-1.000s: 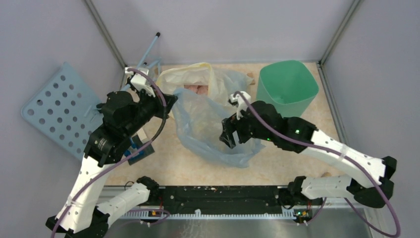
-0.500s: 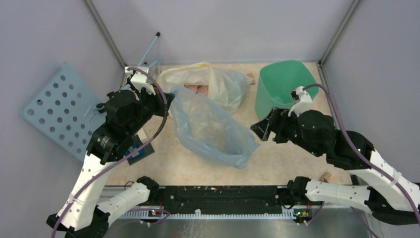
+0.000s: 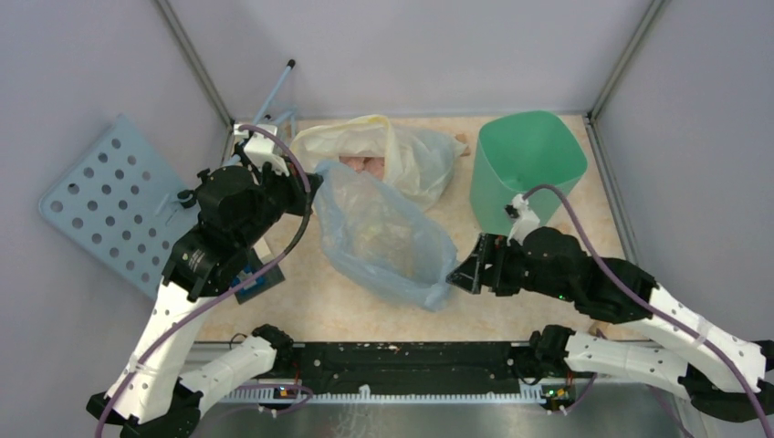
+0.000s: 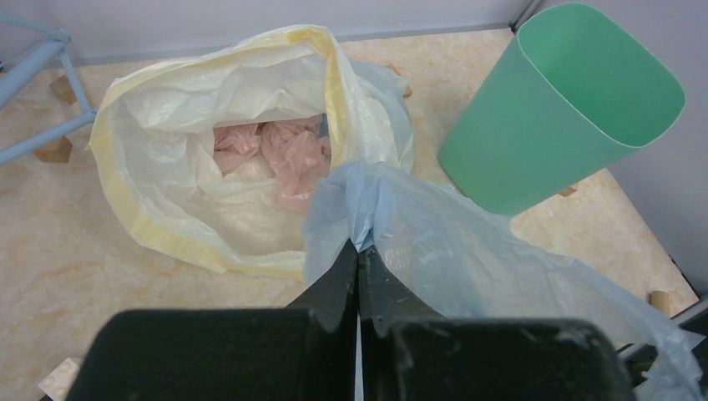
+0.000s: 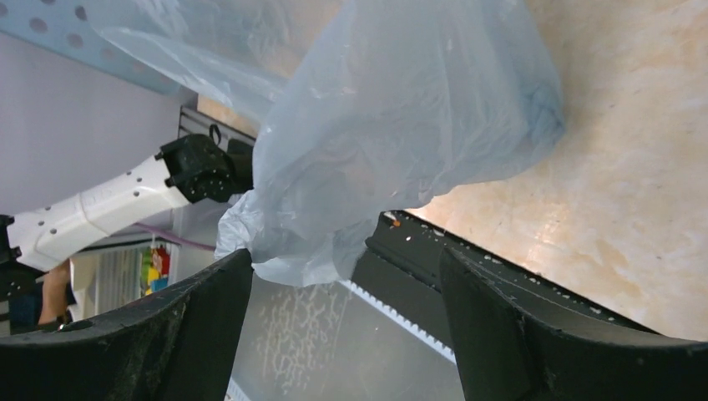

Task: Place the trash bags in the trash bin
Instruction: Unfold the trash bag at the center of the board.

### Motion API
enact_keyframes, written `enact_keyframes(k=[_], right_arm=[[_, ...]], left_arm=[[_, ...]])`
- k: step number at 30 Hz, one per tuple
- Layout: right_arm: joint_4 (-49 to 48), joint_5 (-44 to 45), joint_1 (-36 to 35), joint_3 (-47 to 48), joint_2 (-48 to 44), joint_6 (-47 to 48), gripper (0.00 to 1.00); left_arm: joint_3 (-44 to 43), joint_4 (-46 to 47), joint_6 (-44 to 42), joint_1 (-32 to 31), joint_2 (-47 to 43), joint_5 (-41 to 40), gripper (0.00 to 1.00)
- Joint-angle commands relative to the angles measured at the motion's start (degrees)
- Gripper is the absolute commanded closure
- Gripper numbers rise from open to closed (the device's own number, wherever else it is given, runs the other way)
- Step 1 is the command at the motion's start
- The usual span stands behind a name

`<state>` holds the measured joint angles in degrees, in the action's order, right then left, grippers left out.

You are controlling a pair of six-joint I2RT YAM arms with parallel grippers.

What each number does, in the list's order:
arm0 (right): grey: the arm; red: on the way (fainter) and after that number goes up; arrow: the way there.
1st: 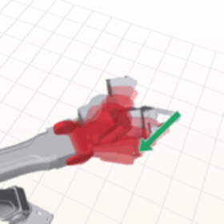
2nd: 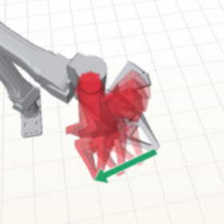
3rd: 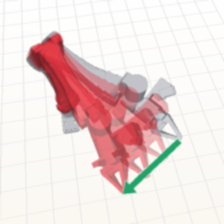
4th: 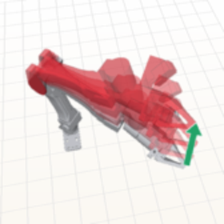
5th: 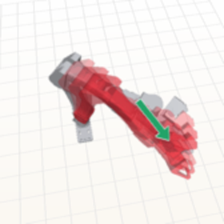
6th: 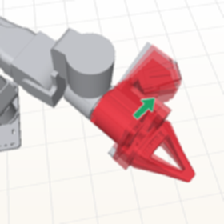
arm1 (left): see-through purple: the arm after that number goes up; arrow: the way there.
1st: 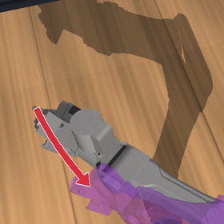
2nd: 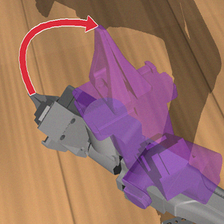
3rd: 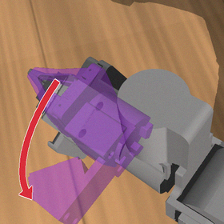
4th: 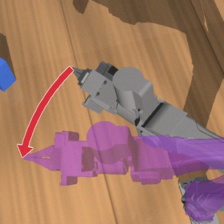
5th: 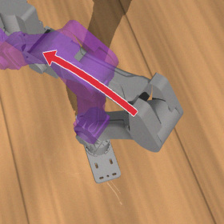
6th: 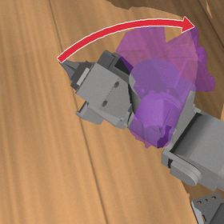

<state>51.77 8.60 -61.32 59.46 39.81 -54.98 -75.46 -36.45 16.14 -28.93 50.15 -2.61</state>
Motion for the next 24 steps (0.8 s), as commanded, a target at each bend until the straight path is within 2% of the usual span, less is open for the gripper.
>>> enact_keyframes(k=[1, 4, 12, 13, 14, 17, 18, 24], right_arm=[[-12.1, -6.4, 0.1, -1.6, 2.9, -0.3, 0.19], [-17.7, -7.0, 0.1, -2.1, 4.0, -0.1, 0.22], [-24.9, -8.0, 0.1, -1.2, 9.6, -0.3, 0.29], [-25.8, -8.3, 0.1, -1.1, 9.9, -0.4, 0.33], [-26.5, -8.3, 0.1, -1.0, 10.0, -0.5, 0.43], [-26.5, -8.9, 0.1, 1.6, 9.5, -1.4, 0.94], [-25.5, -7.2, 0.1, 3.5, 9.2, -1.6, 1.0], [-24.0, 0.9, 0.1, 14.2, 5.6, -1.2, 1.0]], left_arm=[[-1.0, 1.8, -0.5, 0.3, 0.0, 0.2, 1.0], [-1.5, 1.2, -0.6, 0.2, -0.2, -0.1, 1.0], [-2.1, 0.8, -0.5, 0.2, -0.6, 0.4, 1.0], [-2.3, 0.7, -0.5, 0.2, -0.6, 0.4, 1.0], [-2.3, 0.7, -0.5, 0.2, -0.6, 0.4, 1.0], [-2.4, 0.5, -0.8, 0.2, -0.7, -0.2, 1.0], [-2.4, 0.5, -1.0, 0.2, -0.6, -0.8, 1.0], [-0.4, 0.2, -1.8, 0.3, -0.5, -5.8, 1.0]])
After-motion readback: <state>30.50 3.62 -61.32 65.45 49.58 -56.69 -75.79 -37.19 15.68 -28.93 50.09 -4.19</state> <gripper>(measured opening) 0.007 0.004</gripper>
